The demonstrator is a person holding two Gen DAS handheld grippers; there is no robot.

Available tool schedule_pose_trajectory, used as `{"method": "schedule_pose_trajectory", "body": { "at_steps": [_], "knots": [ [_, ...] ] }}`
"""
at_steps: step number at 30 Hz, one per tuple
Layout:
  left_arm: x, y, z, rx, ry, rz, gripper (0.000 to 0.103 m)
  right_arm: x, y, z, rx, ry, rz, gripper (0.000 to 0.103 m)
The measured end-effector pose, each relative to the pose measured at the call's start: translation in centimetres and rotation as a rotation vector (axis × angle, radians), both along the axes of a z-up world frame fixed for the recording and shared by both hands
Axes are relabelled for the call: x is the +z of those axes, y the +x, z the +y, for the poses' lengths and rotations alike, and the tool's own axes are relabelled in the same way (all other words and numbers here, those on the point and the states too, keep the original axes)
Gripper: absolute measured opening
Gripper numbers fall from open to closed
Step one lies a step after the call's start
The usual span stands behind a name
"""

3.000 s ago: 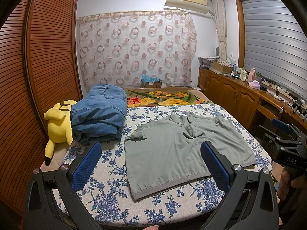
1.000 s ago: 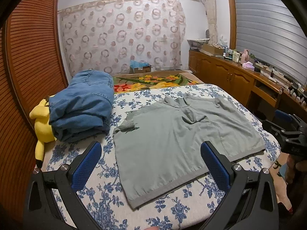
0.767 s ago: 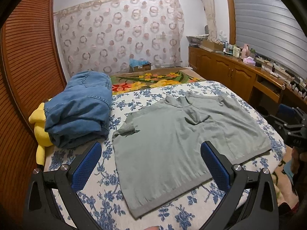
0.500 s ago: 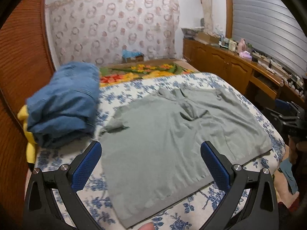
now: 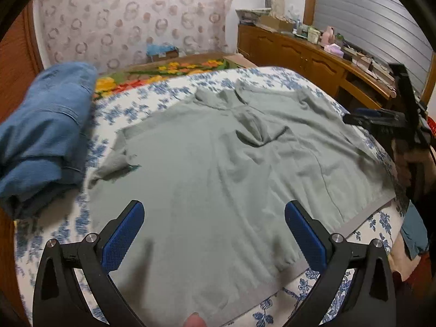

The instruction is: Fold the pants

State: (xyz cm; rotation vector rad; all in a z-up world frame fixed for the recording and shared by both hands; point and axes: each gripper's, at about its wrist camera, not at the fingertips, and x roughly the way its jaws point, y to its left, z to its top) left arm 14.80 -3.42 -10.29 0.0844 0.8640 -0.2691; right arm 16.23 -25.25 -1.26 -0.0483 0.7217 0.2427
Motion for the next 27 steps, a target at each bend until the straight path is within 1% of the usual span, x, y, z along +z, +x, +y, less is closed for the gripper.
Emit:
{"method": "schedule_pose_trajectory", "body": {
  "at_steps": [3, 4, 5, 8, 9, 10, 12, 15, 16, 17, 18, 19, 20, 22, 24, 27],
  "knots": [
    [-1.0, 0.6, -0.5, -0.012, 0.008, 0.036, 0.103, 0.4, 1.3, -0.7, -0.001, 0.017, 0.023, 0.070],
    [-1.3, 0.8, -0.6, -0.016, 0.009, 0.040, 0.103, 0.5, 1.9, -1.0, -0.004, 0.024, 0.029, 0.066],
    [-1.6, 1.0, -0.7, -0.019, 0.010, 0.046, 0.103, 0.7, 2.2, -1.4, -0.005, 0.032, 0.034, 0.065],
    [-2.5, 1.4, -0.7, -0.021, 0.012, 0.072, 0.103, 1.2, 3.0, -1.1, -0.007, 0.048, 0.052, 0.060],
    [-2.7, 1.5, -0.7, -0.022, 0.013, 0.082, 0.103, 1.2, 3.4, -1.1, -0.005, 0.052, 0.057, 0.059],
    [-2.8, 1.4, -0.8, -0.025, 0.029, 0.065, 0.103, 1.1, 3.7, -1.3, -0.007, 0.052, 0.059, 0.059],
    [-3.0, 1.3, -1.0, -0.028, 0.049, 0.059, 0.103, 1.1, 4.2, -1.2, -0.020, 0.033, 0.062, 0.059],
    [-3.0, 1.3, -1.0, -0.022, 0.051, 0.056, 0.103, 1.1, 4.6, -1.3, -0.026, 0.026, 0.051, 0.056],
    [-3.1, 1.3, -0.9, -0.021, 0.051, 0.055, 0.103, 1.0, 4.9, -1.2, -0.026, 0.023, 0.047, 0.051],
    [-3.1, 1.3, -0.9, -0.021, 0.050, 0.055, 0.103, 1.0, 4.7, -1.3, -0.025, 0.019, 0.044, 0.043],
    [-3.1, 1.2, -0.9, -0.021, 0.049, 0.055, 0.103, 1.0, 4.7, -1.2, -0.026, 0.014, 0.042, 0.040],
    [-3.0, 1.3, -0.9, -0.020, 0.049, 0.055, 0.103, 1.0, 4.9, -1.1, -0.020, 0.017, 0.041, 0.033],
    [-3.0, 1.3, -0.9, -0.020, 0.049, 0.055, 0.103, 1.0, 4.6, -1.2, -0.009, 0.024, 0.042, 0.023],
    [-3.1, 1.3, -0.8, -0.018, 0.050, 0.054, 0.103, 0.9, 5.0, -1.5, -0.006, 0.023, 0.042, 0.011],
    [-3.1, 1.3, -0.9, -0.019, 0.050, 0.054, 0.103, 1.0, 5.1, -2.1, -0.028, 0.024, 0.034, 0.007],
    [-3.1, 1.3, -0.8, -0.017, 0.050, 0.052, 0.103, 1.3, 5.7, -3.4, -0.108, 0.016, 0.023, 0.004]
  ]
}}
